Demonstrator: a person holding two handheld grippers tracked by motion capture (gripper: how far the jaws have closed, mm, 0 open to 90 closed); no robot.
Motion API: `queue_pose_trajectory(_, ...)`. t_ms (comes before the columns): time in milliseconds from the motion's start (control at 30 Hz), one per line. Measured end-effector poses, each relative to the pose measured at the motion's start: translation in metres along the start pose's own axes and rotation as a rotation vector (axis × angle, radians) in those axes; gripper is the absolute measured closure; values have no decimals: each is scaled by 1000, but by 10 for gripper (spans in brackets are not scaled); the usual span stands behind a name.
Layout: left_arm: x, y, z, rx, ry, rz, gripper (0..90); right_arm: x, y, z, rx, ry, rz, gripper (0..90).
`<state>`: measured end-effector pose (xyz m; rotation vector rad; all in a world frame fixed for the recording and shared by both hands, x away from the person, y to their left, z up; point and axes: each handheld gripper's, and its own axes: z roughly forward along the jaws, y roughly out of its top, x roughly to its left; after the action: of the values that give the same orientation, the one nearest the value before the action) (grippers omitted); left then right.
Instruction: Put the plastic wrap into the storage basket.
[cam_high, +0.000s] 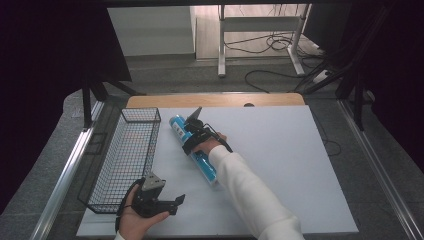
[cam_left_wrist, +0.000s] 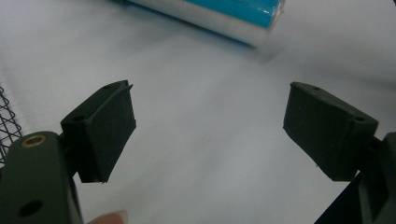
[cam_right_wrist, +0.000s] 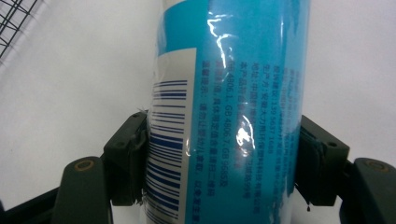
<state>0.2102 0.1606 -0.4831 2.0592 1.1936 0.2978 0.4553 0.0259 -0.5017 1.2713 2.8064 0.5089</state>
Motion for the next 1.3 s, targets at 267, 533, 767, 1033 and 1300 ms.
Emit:
queue_pose_trajectory(267,0,0,1,4,-2,2,166,-8,-6,-11,-2,8,-4,311)
queue_pose_trajectory(533,1,-1,3,1,-5,-4,167,-17,-21,-37,-61,78,23,313)
queue_pose_trajectory(767,-2,-1,4,3,-11,-1,167,-21,-39,-59,-95,90,34,314)
queue_pose_trajectory(1033,-3,-2,6,-2,-21,-13,167,-22,-60,-81,-130,125,34,314)
queue_pose_trajectory(1300,-3,-2,8,-2,-33,-24,168,-30,-84,-97,-152,142,57,315)
